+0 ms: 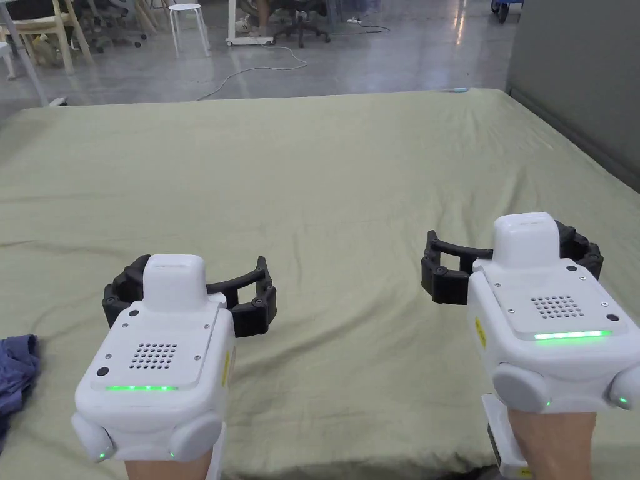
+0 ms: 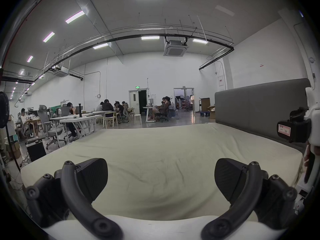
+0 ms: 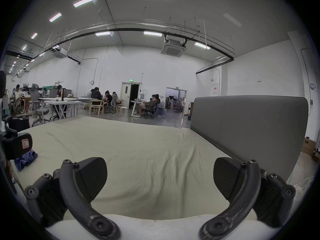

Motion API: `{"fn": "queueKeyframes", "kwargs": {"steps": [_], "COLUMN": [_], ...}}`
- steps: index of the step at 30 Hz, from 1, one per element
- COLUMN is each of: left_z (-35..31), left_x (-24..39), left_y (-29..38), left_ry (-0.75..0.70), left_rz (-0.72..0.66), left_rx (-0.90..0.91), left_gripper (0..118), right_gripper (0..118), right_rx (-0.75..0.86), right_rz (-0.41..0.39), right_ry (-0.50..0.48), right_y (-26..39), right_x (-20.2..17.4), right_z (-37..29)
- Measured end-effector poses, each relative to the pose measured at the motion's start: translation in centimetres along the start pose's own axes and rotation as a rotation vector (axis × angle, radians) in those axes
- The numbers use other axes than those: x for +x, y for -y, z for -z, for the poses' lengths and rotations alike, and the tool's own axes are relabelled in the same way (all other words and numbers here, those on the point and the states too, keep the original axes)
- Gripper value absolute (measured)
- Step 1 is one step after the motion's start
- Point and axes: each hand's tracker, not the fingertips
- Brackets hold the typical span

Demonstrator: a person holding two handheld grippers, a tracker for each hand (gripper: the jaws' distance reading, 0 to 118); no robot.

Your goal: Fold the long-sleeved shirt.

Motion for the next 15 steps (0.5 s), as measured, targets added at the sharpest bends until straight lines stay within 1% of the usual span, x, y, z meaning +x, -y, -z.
{"fn": "queueKeyframes", "kwargs": {"steps": [2,3,4,6,7,9,11,12,13,14,15], "left_z": [-0.06,-0.09,-0.08,-0.08,-0.11,-0.19,-0.23,-0.24,-0.24,-0.23,-0.21], "left_x": [0.02,0.01,-0.03,-0.11,-0.14,-0.22,-0.33,-0.31,-0.28,-0.28,-0.26], "left_y": [-0.04,-0.07,-0.09,-0.18,-0.2,-0.26,-0.33,-0.35,-0.34,-0.31,-0.26], "left_ry": [-0.006,-0.007,-0.008,-0.011,-0.013,-0.016,-0.014,-0.016,-0.018,-0.017,-0.017], "left_rz": [0.005,0.006,0.005,0.004,0.003,-0.001,-0.007,-0.009,-0.01,-0.009,-0.008], "left_rx": [0.005,0.01,0.012,0.012,0.016,0.017,0.015,0.013,0.012,0.01,0.009], "left_gripper": [118,118,118,118,118,118,118,118,118,118,118], "right_gripper": [118,118,118,118,118,118,118,118,118,118,118], "right_rx": [-0.016,-0.037,-0.052,-0.091,-0.11,-0.114,-0.135,-0.173,-0.177,-0.168,-0.179], "right_rz": [0.021,0.046,0.07,0.122,0.134,0.111,0.067,0.061,0.066,0.062,0.041], "right_ry": [0.004,-0.035,-0.044,-0.012,0.0,-0.009,-0.058,-0.083,-0.102,-0.094,-0.063], "right_y": [-0.13,-0.2,-0.27,-0.49,-0.64,-0.78,-0.77,-0.84,-0.85,-0.84,-0.89], "right_x": [-0.11,-0.13,-0.17,-0.53,-0.62,-0.62,-0.51,-0.38,-0.3,-0.37,-0.67], "right_z": [-0.11,-0.02,0.17,0.54,0.62,0.44,0.54,0.57,0.45,0.34,0.35]}}
